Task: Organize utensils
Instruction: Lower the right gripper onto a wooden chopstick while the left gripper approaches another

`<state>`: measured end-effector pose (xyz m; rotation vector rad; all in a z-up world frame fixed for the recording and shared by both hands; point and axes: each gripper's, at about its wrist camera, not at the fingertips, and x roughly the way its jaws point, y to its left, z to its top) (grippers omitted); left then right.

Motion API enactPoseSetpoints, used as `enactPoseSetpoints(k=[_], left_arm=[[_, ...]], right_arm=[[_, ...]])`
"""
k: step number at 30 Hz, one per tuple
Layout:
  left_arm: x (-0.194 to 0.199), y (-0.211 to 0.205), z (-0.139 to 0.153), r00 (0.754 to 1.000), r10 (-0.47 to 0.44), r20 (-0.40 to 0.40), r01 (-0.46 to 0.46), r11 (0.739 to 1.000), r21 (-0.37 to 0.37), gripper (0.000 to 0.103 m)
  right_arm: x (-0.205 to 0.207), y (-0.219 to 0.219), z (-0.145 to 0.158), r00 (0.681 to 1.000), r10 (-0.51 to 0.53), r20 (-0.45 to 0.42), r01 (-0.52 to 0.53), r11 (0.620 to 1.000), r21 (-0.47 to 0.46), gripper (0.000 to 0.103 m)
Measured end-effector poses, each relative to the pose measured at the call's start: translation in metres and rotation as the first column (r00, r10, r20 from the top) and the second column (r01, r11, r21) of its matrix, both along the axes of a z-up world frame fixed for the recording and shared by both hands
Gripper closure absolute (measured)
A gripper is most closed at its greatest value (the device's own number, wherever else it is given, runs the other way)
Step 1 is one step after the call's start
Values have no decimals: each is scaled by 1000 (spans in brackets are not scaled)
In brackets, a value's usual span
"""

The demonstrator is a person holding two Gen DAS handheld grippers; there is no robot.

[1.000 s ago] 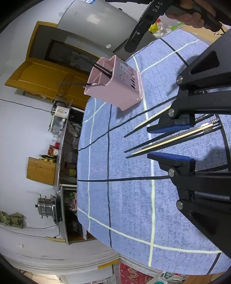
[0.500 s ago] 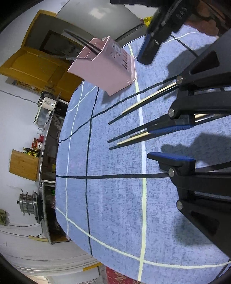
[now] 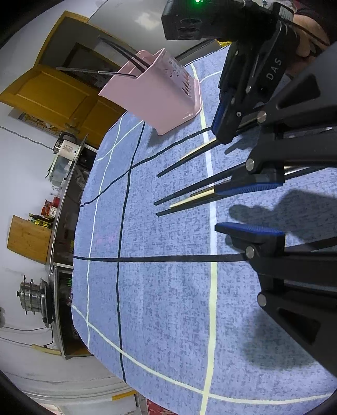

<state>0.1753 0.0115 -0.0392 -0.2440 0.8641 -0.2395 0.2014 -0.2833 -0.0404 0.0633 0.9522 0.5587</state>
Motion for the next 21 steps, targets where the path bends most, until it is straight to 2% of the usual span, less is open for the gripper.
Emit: enactPoseSetpoints(k=[3,11,21], left_arm=[[3,0,-1,1000,0,-4,0,1000,-4,80],[3,4,0,1000,9,-7,-9,1000,-11,80],[7,2,-1,1000,-1,-22,1,1000,-15,80]], right_arm=[[3,0,-2,1000,-6,-9,6,1000,-26,84],[0,10,5,999,23,25,-23,1000,-6,84],[10,7,-2,1000,1,-6,-1,999,-44,85]])
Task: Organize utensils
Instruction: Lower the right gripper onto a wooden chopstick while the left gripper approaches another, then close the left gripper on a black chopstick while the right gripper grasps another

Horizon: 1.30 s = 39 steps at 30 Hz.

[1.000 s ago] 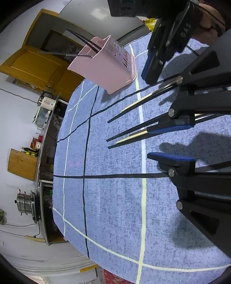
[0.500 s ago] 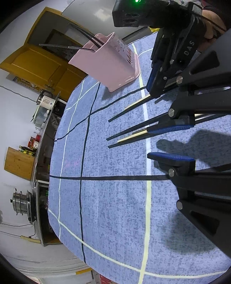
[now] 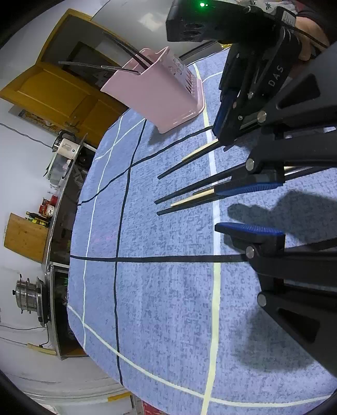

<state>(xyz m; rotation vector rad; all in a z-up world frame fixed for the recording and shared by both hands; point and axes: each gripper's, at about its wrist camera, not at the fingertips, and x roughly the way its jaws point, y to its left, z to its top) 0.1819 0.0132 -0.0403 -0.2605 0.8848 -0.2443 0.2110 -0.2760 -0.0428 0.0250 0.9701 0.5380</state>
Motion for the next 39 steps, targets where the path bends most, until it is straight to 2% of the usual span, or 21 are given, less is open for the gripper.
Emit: enactPoseSetpoints(k=[8,17,23,27,35,39], left_arm=[[13,-3,2,1000,-1,3,1,1000,22,80],[70,-4,-2,1000,-8,-29,9,1000,11,80],[94,-16,-12,998,-27,-55,30,998,49,80],[95,-16,-10,998,-37,-54,42,993,110,88],[77,17,-9,998,11,-62,-3,991,131,88],[65,33,-7,997,49,-67,-44,997,71,88]], right_arm=[[2,10,8,999,19,44,-20,1000,12,85],[23,18,11,998,-11,67,11,1000,-3,85],[26,14,11,998,-25,61,24,1000,7,85],[28,14,11,998,-21,60,21,1000,2,85],[37,32,10,998,5,70,-3,1000,-28,85],[46,40,7,997,6,72,-1,998,-69,85]])
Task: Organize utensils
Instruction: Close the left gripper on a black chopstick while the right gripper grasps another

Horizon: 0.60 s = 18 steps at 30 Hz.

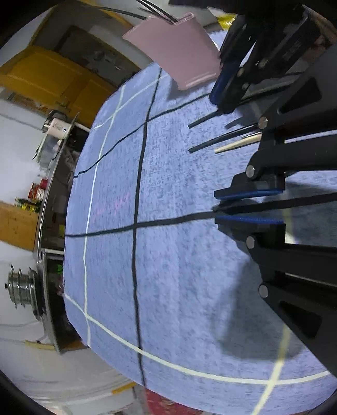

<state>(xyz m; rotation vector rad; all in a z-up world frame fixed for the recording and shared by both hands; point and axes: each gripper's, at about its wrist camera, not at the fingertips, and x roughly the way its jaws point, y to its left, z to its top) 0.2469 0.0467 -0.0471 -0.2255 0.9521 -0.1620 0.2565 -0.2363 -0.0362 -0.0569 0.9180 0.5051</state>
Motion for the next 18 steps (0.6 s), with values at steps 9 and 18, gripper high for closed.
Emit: enactPoseSetpoints(k=[9,18], left_arm=[[-14,-1,-4,998,36,-49,-41,994,-100,88],[-20,-12,-7,996,59,-60,-63,996,-61,88]], right_arm=[[15,12,-7,999,22,-36,-24,999,-42,85],[3,8,-8,996,49,-68,-52,998,-44,85]])
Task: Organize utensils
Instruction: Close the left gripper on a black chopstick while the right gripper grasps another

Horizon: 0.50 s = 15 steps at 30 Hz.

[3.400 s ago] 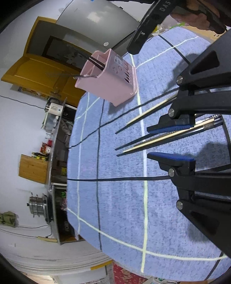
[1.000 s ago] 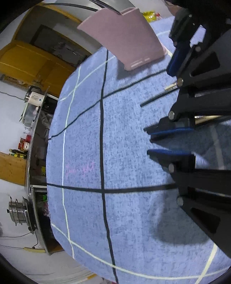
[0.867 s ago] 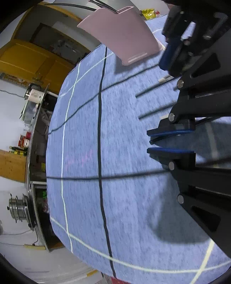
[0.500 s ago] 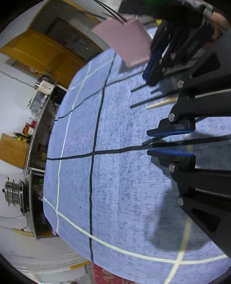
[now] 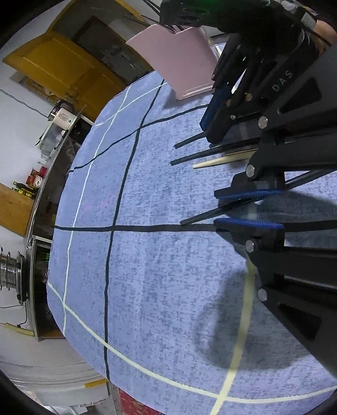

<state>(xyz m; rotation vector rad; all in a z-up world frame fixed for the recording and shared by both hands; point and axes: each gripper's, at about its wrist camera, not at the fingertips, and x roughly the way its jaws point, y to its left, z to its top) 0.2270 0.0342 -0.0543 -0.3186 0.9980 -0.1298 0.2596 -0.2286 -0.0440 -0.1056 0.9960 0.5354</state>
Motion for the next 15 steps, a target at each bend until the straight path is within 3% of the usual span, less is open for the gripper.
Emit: enactPoseSetpoints(k=[4,7,11,15], left_arm=[[-3,-2,1,1000,1,-11,-1,1000,-4,88],[-3,-5,0,1000,8,-12,-8,1000,2,88],[-2,-12,0,1000,4,-8,-4,999,41,94],[0,-12,2,1000,-5,-6,5,1000,28,95]], right_arm=[[-8,-2,0,1000,6,-4,-6,1000,-23,86],[-8,-1,-1,1000,1,10,-1,999,-52,95],[-8,-3,-1,1000,-1,3,1,999,-44,97],[-13,-5,6,1000,0,12,0,1000,-10,98]])
